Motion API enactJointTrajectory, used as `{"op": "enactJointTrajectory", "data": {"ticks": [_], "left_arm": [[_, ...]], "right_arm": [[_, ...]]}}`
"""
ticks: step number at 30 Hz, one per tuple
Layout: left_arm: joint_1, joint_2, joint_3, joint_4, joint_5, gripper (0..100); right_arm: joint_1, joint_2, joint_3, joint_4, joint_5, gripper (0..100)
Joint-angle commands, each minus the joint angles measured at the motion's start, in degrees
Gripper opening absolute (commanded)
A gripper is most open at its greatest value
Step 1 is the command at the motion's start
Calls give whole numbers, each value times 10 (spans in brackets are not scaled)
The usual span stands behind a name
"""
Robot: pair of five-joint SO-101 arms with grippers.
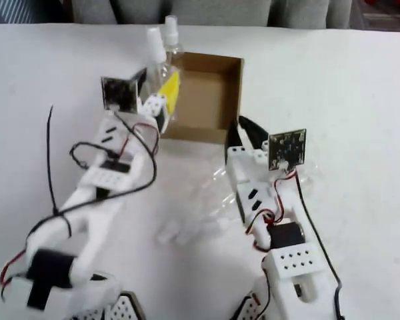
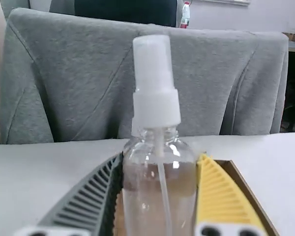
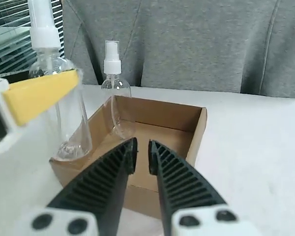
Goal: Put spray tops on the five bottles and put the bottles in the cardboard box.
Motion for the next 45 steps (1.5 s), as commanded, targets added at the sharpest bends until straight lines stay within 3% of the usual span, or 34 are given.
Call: {"op": "enactJointTrajectory", "data": {"ticks": [1, 14, 19, 45], "left_arm": [[-7, 74, -69, -95, 7, 38], [-7, 182, -72, -261, 6, 38], [-7, 242, -118, -265, -47, 38], [-12, 495, -336, -267, -50, 21]], "right_arm": [[47, 7, -14, -25, 1, 16], [117, 25, -18, -43, 0, 16], [116, 25, -17, -43, 0, 16], [113, 26, -16, -39, 0, 16]]}}
